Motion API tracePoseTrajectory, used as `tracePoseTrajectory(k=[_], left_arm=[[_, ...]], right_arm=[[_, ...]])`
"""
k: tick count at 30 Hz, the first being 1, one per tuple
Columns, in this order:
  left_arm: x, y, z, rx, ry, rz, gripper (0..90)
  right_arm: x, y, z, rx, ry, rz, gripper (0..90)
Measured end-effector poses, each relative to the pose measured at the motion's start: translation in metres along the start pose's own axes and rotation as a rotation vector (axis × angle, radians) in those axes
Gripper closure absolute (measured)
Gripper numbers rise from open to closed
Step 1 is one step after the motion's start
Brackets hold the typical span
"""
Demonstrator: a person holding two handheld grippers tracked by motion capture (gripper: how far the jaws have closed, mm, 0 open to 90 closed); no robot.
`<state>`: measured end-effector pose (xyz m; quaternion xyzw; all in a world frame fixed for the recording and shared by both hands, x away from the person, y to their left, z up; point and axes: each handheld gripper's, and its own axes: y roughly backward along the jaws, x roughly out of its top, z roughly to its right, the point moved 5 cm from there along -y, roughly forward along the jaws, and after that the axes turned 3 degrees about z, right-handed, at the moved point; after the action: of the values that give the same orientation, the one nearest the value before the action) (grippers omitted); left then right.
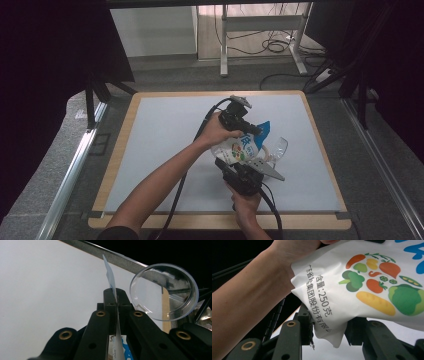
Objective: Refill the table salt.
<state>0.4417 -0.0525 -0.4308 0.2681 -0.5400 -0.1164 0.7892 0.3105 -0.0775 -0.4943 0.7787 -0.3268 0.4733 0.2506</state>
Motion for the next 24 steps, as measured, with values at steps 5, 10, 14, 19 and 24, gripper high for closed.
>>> tracePoseTrajectory(k=[5,10,14,19,24], left_arm=[[0.0003,-0.0012,0.0000,-0.004,0.001,0.003,89.3],[0.0012,-0.0009,0.0004,-0.004,0.000,0.001,89.4],[0.0008,0.0001,0.0006,-0.004,0.000,-0.002,89.4],[0.0008,-0.0001,0.0013,-0.004,-0.001,0.000,89.4],[-0.0004,0.0000,0.0005,-0.002,0.001,-0.001,89.4]], right_arm=[[0.0001,0.0001,-0.0005,-0.011,0.010,0.001,63.7],[0.0009,-0.0002,-0.0021,-0.026,0.026,0.006,63.7],[0.0011,-0.0005,-0.0032,-0.025,0.033,0.006,63.7],[0.0016,0.0000,-0.0045,-0.030,0.040,0.007,63.7],[0.0011,-0.0007,-0.0046,-0.028,0.040,0.005,63.7]])
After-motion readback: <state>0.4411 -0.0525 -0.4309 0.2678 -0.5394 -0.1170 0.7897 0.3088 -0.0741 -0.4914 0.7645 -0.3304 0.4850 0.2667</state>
